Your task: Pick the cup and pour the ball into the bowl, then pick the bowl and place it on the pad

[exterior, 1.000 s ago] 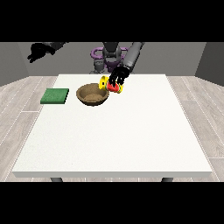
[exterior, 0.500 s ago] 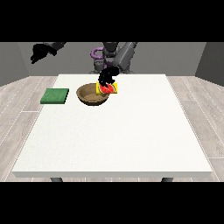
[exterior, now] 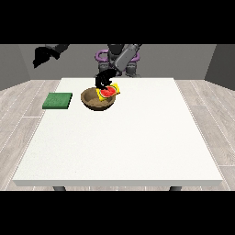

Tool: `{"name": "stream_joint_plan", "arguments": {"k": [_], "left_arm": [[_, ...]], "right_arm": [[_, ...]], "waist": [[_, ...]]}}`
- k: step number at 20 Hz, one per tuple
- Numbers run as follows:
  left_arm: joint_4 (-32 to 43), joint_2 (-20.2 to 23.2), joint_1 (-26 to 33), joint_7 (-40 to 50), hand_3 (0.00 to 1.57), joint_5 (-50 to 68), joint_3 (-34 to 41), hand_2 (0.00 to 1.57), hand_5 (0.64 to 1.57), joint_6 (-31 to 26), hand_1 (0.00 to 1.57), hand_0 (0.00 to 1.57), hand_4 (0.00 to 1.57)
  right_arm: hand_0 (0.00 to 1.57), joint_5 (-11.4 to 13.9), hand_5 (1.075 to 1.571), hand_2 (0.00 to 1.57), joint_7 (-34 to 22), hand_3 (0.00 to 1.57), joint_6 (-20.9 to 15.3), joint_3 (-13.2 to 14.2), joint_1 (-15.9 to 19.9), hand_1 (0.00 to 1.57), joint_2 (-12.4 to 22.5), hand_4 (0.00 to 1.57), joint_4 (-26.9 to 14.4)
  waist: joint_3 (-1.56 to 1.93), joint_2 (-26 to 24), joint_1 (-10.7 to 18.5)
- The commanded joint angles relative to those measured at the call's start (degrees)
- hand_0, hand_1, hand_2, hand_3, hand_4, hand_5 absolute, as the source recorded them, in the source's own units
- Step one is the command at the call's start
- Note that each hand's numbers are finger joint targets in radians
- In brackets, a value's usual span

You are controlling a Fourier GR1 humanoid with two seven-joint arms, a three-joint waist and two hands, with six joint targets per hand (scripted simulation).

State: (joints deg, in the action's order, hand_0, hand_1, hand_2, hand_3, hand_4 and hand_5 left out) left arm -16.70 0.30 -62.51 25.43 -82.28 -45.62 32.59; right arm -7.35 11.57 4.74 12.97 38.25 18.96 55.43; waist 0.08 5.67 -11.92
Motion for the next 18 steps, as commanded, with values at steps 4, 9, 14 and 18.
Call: {"name": "stream_joint_plan", "arguments": {"k": [4,9,14,18], "left_arm": [[-7.09,-0.30,-0.39,4.33,1.57,-4.02,-2.23,1.57,1.222,-9.76,1.53,1.53,1.47],[-15.08,-0.30,1.15,1.75,1.57,-3.64,-2.33,1.57,1.210,-15.63,1.53,1.53,1.48],[-17.51,4.03,-0.15,-6.92,1.57,4.14,7.33,1.57,1.202,-7.23,1.49,1.49,1.51],[-23.91,4.71,-1.23,-11.46,1.57,11.82,13.48,1.57,1.389,-7.74,1.45,1.45,1.34]], "right_arm": [[0.00,0.50,1.565,0.38,0.54,0.66,-0.90,-0.97,0.75,0.00,-1.89,0.58,-0.60],[0.00,-0.16,1.564,0.35,4.20,0.63,-1.69,2.46,-1.30,0.00,0.50,0.59,-4.05],[0.00,-0.43,1.563,0.34,4.52,0.60,-1.38,4.24,-6.13,0.00,3.11,0.58,-4.18],[0.00,-0.39,1.564,0.36,3.64,0.63,-3.08,6.21,-7.91,0.00,4.75,0.56,-7.31]], "waist": [[-0.07,0.38,-0.78],[-0.05,-0.93,2.71],[-0.08,-3.23,6.73],[-0.07,-6.50,12.54]]}}
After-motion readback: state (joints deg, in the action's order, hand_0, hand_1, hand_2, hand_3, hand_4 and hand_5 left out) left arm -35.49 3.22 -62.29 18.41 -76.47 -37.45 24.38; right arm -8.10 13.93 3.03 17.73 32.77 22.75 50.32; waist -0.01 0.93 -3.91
